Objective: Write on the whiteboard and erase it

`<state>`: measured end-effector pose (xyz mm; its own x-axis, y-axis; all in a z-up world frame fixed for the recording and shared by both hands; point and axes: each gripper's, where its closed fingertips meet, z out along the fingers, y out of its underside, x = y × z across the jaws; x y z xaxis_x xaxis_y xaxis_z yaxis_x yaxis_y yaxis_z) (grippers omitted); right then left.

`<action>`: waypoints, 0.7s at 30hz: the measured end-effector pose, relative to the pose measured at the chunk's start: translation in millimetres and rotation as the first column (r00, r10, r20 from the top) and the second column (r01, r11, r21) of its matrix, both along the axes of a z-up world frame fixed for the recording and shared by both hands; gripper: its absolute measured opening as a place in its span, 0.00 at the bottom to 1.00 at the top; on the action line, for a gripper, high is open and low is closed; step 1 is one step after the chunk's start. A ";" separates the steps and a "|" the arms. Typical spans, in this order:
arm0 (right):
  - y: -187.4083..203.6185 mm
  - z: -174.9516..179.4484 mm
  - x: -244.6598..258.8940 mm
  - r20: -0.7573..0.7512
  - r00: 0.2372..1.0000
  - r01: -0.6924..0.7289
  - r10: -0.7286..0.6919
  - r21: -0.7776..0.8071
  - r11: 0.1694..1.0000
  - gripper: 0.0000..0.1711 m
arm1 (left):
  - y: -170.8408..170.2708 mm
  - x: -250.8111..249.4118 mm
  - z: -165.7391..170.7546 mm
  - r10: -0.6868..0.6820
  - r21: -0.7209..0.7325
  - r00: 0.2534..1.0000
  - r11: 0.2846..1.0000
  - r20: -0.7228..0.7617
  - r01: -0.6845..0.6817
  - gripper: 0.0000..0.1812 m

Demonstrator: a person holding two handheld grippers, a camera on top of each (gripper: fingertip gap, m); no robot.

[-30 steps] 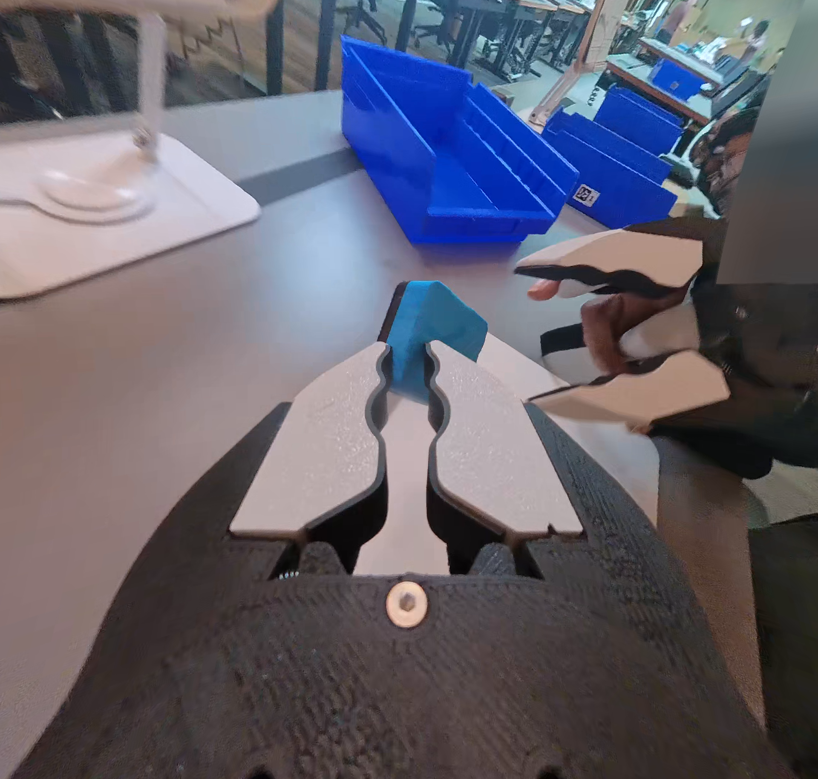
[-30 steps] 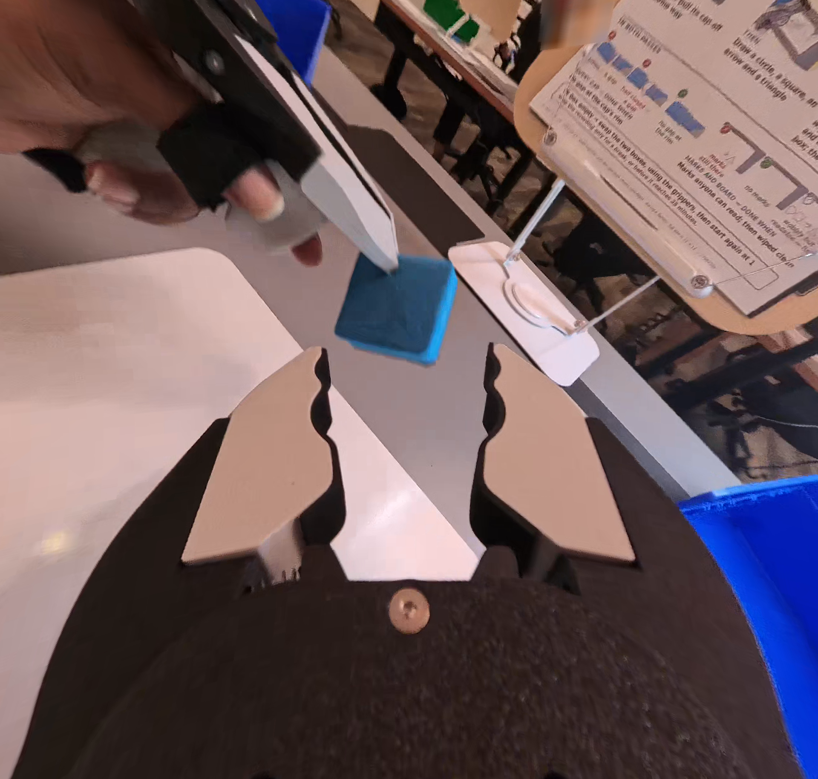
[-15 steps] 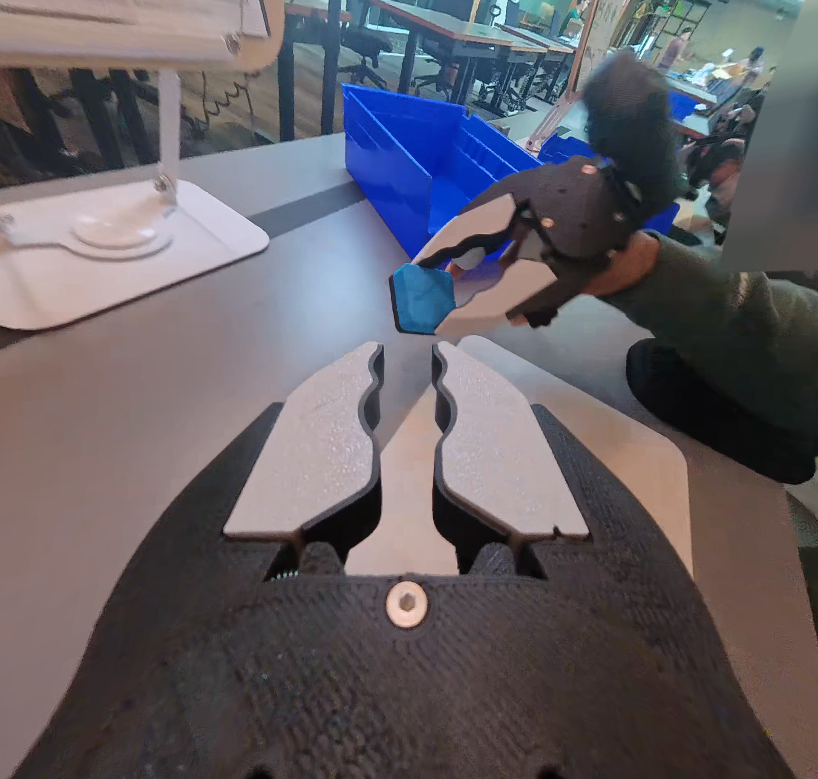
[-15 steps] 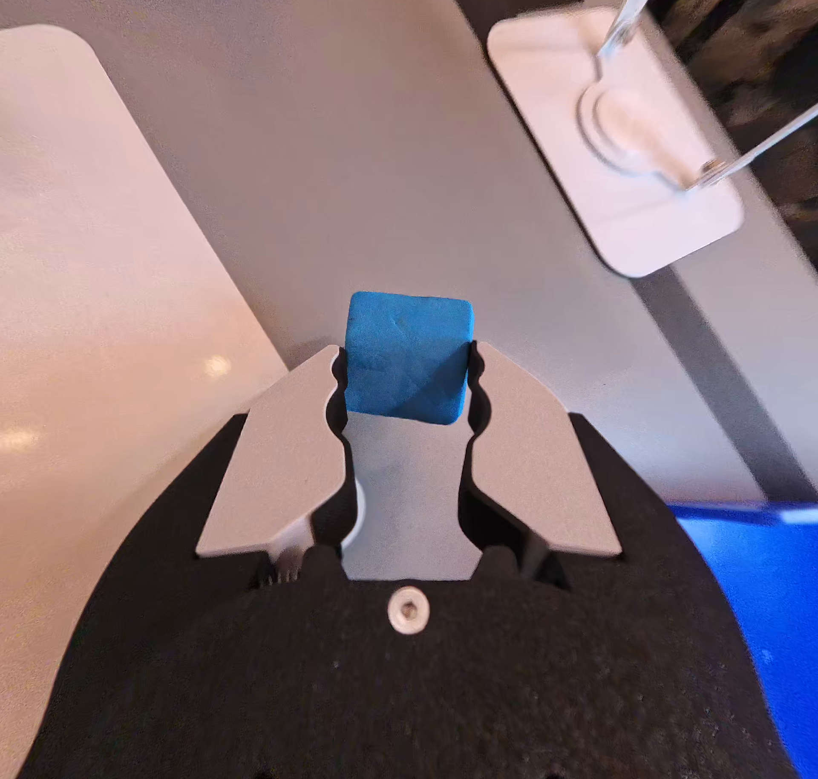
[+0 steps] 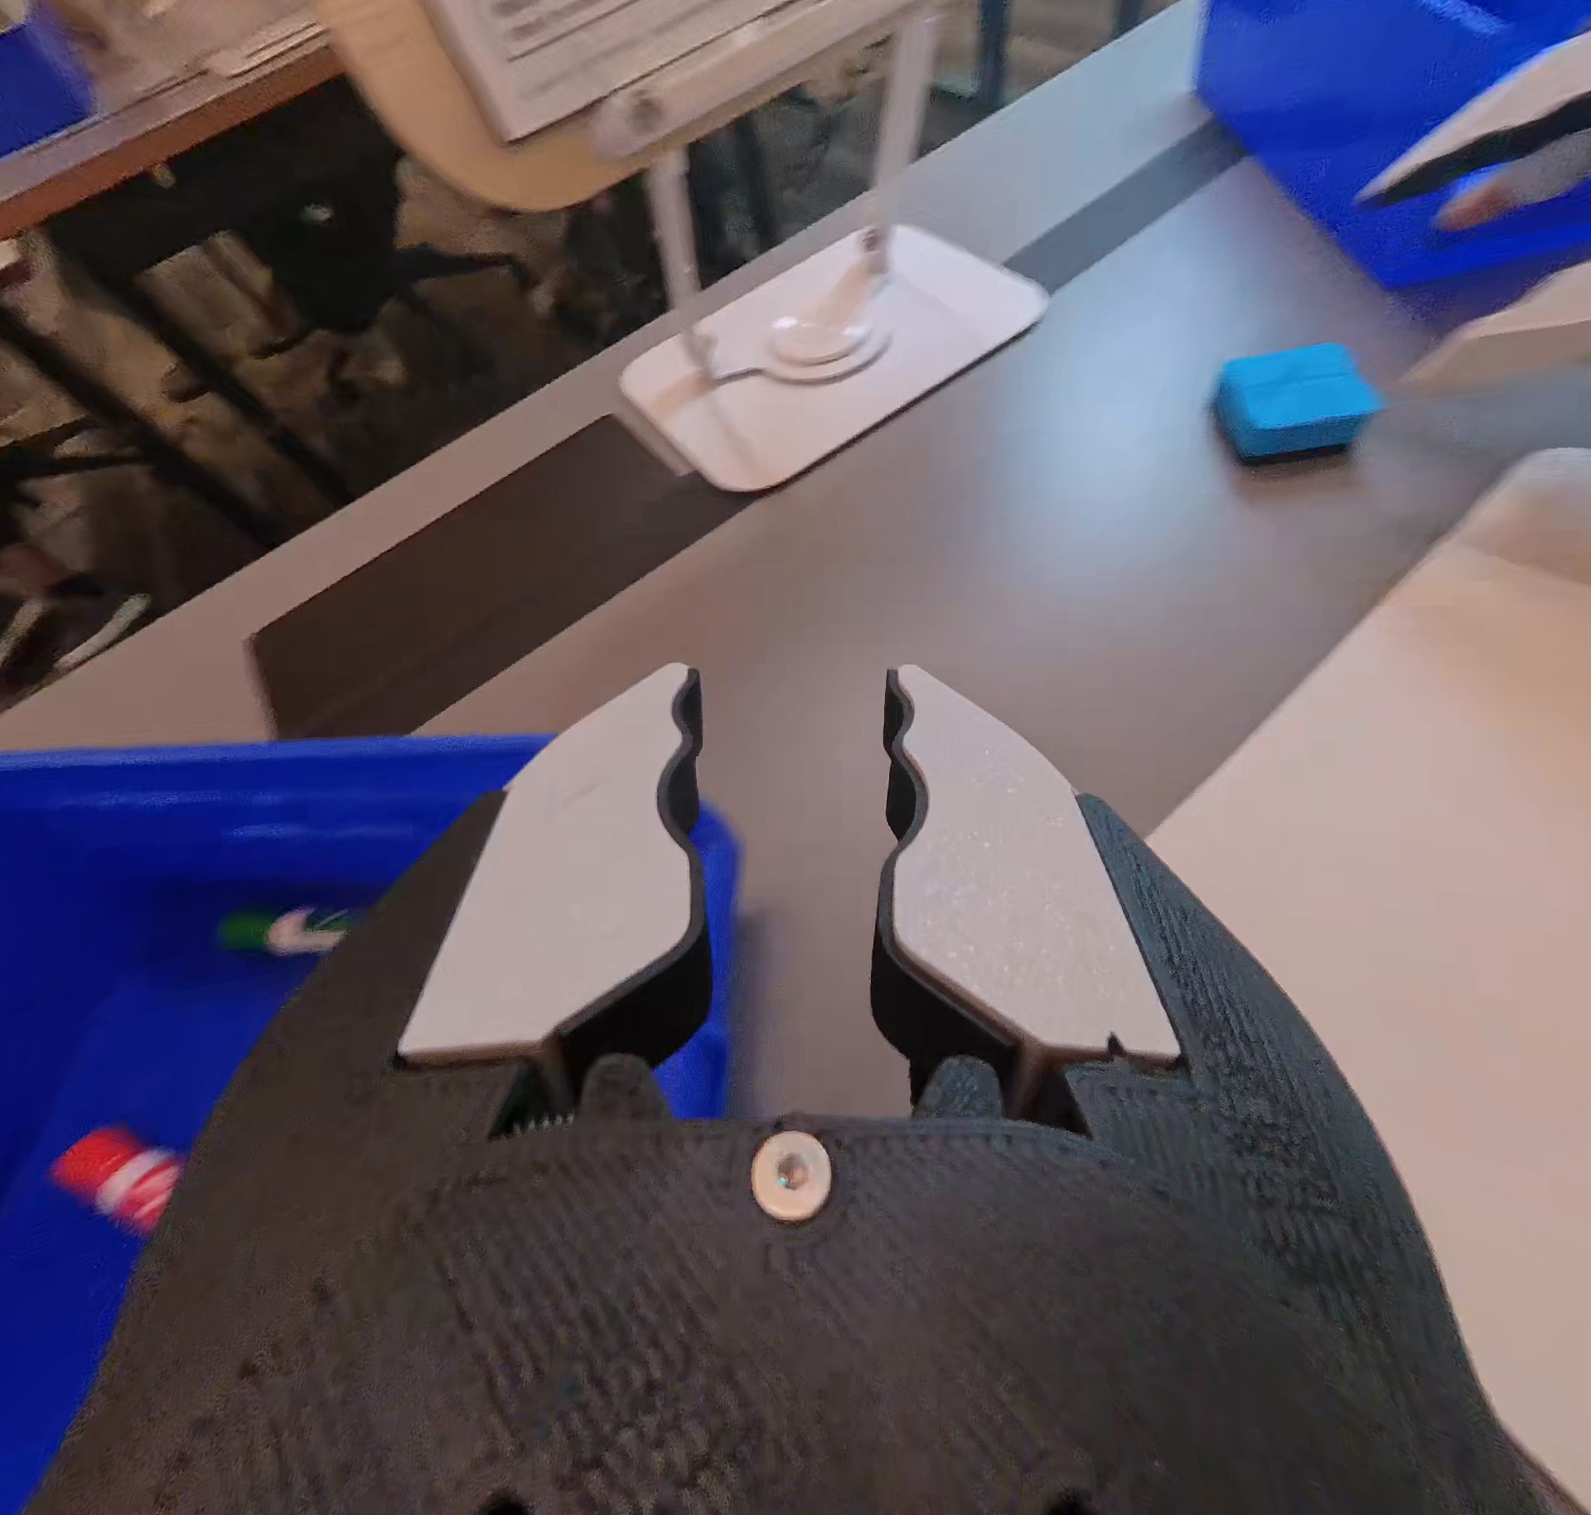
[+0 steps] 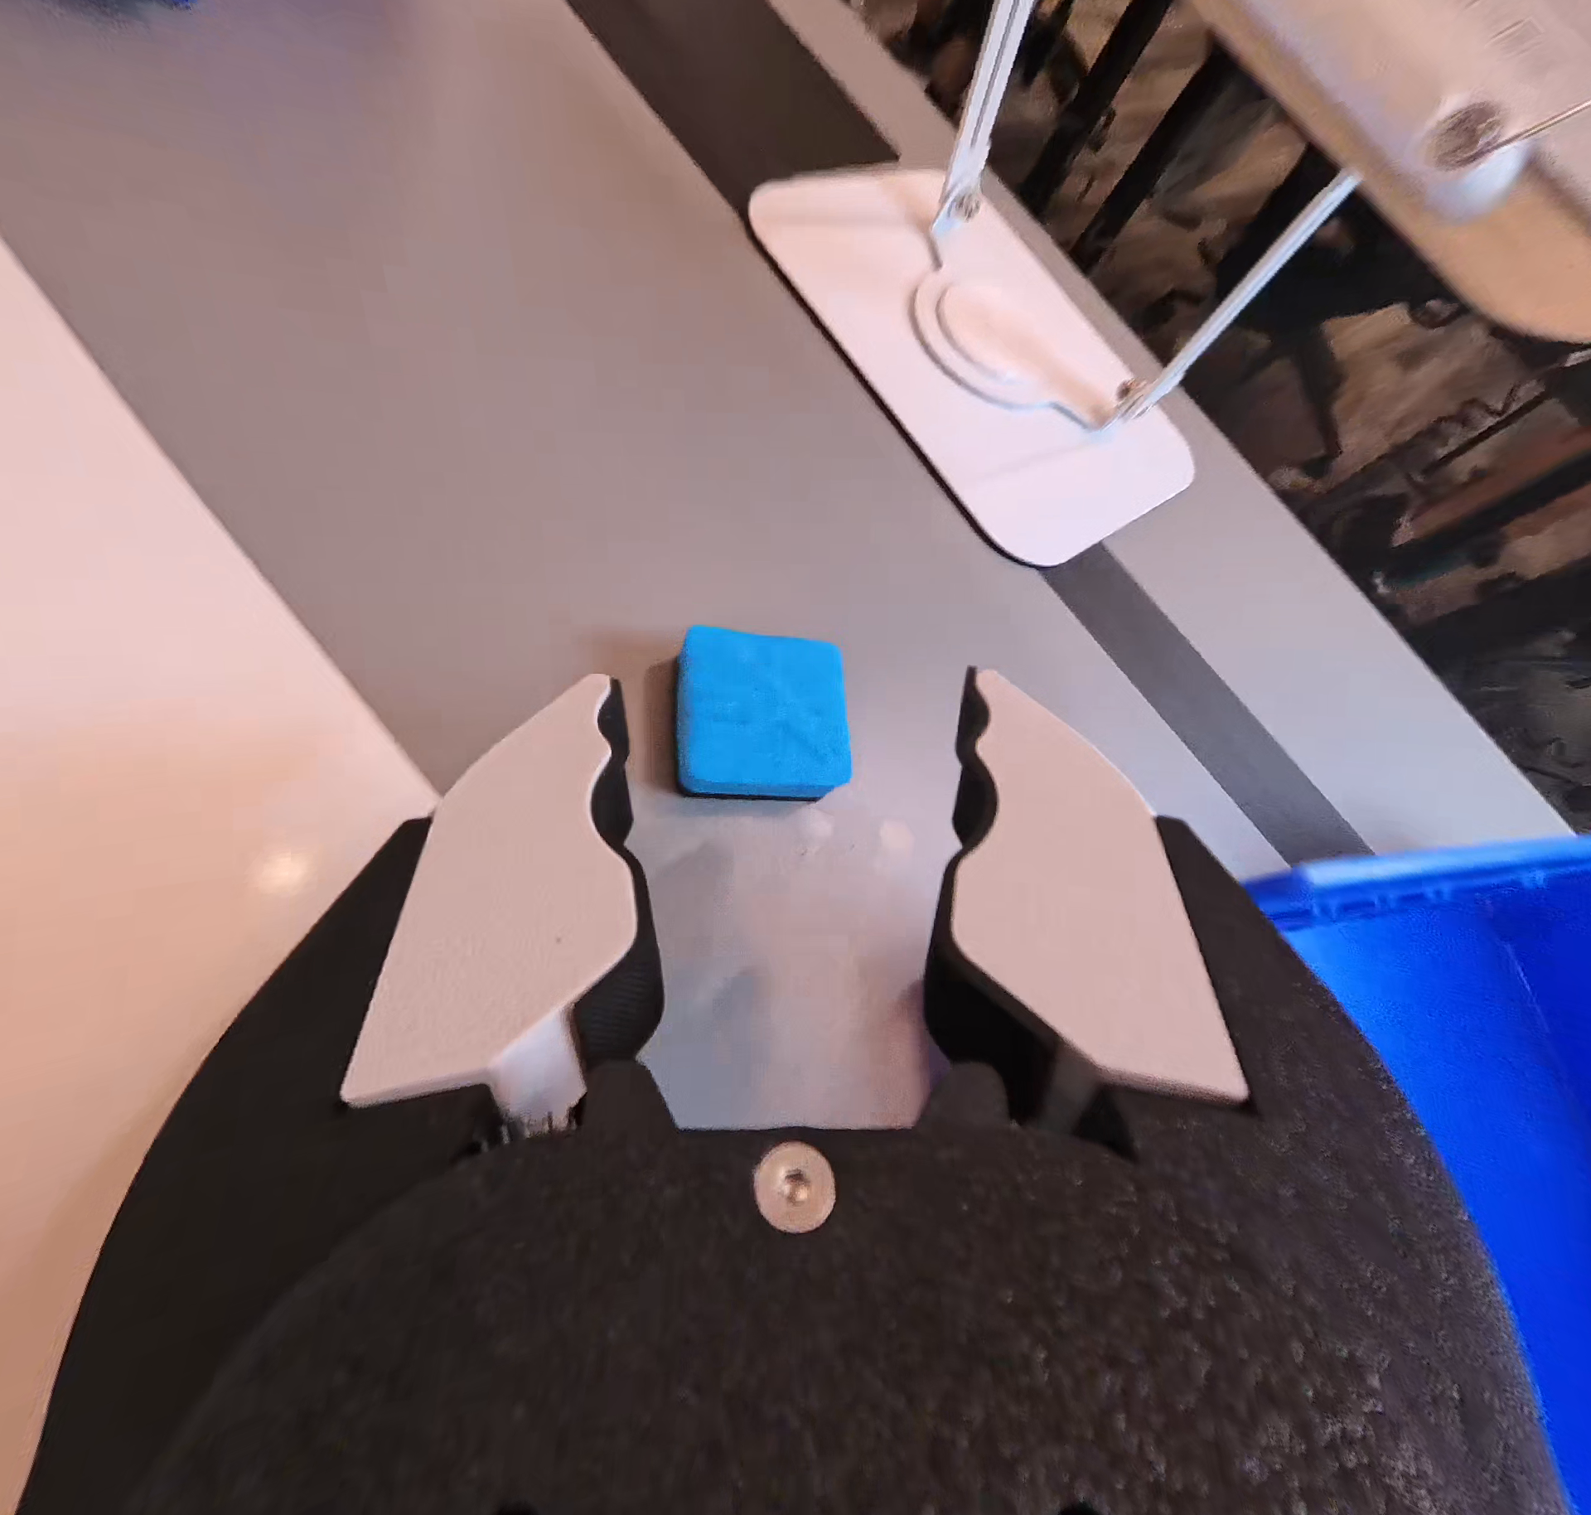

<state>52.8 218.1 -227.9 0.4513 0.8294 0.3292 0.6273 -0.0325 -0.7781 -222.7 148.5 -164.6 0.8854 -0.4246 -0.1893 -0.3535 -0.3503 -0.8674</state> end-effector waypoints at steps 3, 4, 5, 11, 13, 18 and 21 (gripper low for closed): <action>-32.5 25.4 8.7 -0.089 0.996 -0.018 0.020 0.018 1.000 0.40 | 2.1 -66.7 11.7 0.155 -0.035 0.982 0.987 -0.111 -0.160 0.24; -42.8 32.0 11.6 -0.112 0.993 -0.023 0.026 0.030 0.999 0.39 | 1.9 -88.0 12.0 0.193 -0.069 0.972 0.977 -0.135 -0.204 0.24; -52.4 37.3 13.9 -0.132 0.991 -0.027 0.032 0.041 0.999 0.38 | 2.2 -107.5 9.6 0.227 -0.118 0.964 0.963 -0.141 -0.244 0.24; -82.9 43.7 13.5 -0.234 0.971 -0.040 0.056 0.072 0.997 0.34 | 13.1 -206.0 -47.0 0.420 -0.463 0.891 0.764 -0.171 -0.450 0.24; -83.0 38.8 12.7 -0.231 0.971 -0.041 0.057 0.071 0.997 0.34 | 13.4 -227.8 -67.4 0.463 -0.541 0.862 0.679 -0.208 -0.496 0.26; -81.8 31.0 11.7 -0.240 0.969 -0.051 0.062 0.050 0.997 0.33 | 35.6 -212.0 -81.2 0.492 -0.636 0.869 0.656 -0.049 -0.407 0.25; -81.6 25.8 10.1 -0.243 0.968 -0.057 0.063 0.030 0.998 0.33 | 54.3 -201.8 -88.0 0.548 -0.666 0.835 0.638 0.040 -0.387 0.25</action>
